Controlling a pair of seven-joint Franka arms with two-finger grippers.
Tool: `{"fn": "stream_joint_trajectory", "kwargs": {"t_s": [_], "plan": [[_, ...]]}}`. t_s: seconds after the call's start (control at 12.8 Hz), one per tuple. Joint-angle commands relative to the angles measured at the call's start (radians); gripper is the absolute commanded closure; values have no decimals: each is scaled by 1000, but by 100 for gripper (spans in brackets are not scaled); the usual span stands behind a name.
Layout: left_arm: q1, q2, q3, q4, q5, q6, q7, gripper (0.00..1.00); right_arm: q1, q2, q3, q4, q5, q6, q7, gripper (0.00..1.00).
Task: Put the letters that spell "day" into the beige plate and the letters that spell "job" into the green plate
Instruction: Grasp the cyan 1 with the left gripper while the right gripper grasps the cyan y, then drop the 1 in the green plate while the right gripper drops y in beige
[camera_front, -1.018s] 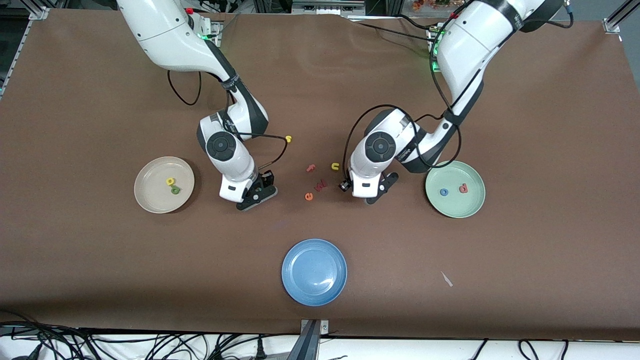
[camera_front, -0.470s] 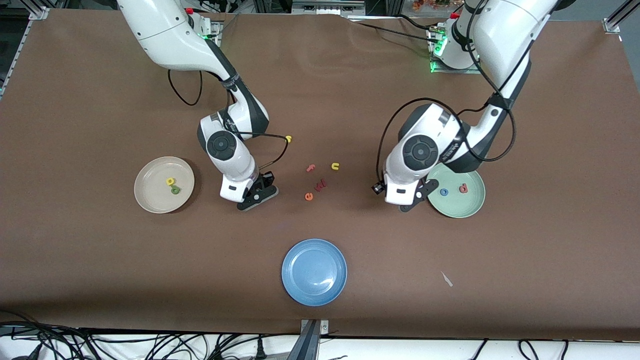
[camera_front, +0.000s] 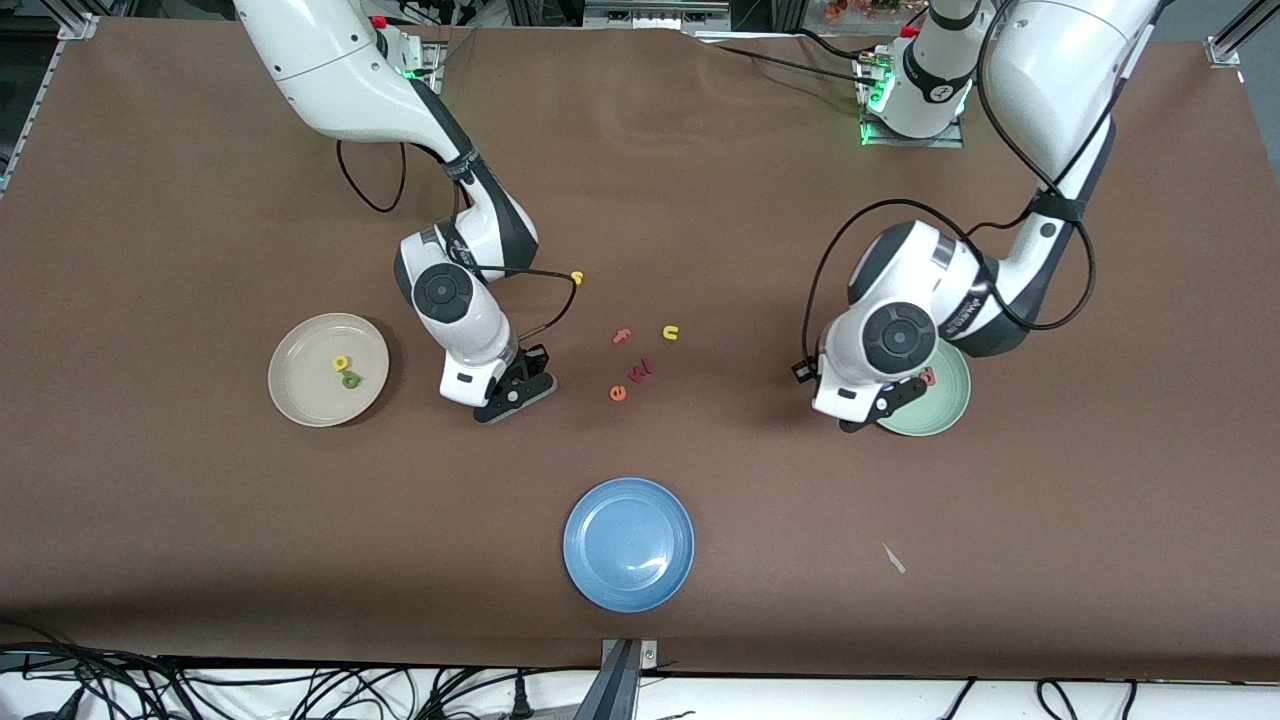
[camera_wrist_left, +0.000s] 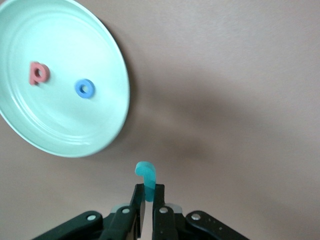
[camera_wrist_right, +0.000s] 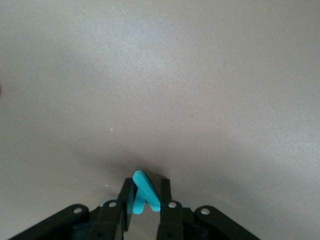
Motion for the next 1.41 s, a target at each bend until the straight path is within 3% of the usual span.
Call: {"fn": "stream_joint_trajectory", "kwargs": {"t_s": [0.0, 0.16, 0.55, 0.86, 1.1, 1.17, 1.25, 1.33], "plan": [[61, -45, -10, -35, 13, -77, 197, 100, -16, -35, -20, 23, 8, -100, 7, 100], [84, -71, -10, -61, 11, -119, 288, 100, -18, -91, -64, 12, 11, -206, 84, 100], [208, -85, -8, -144, 16, -94, 562, 100, -18, -210, -187, -109, 11, -235, 172, 100], [248, -48, -3, -227, 71, 114, 590, 100, -36, -215, -316, -129, 13, -246, 163, 100], [257, -17, -3, -271, 90, 206, 589, 100, -126, -203, -319, -123, 13, -246, 52, 100], [257, -17, -3, -285, 90, 208, 589, 100, -161, -191, -318, -118, 13, -246, 1, 73], [257, -16, -3, -291, 90, 209, 589, 100, -174, -190, -316, -115, 15, -248, -13, 10], [257, -16, -3, -302, 90, 219, 589, 100, -173, -190, -316, -109, 15, -254, -15, 0]]}}
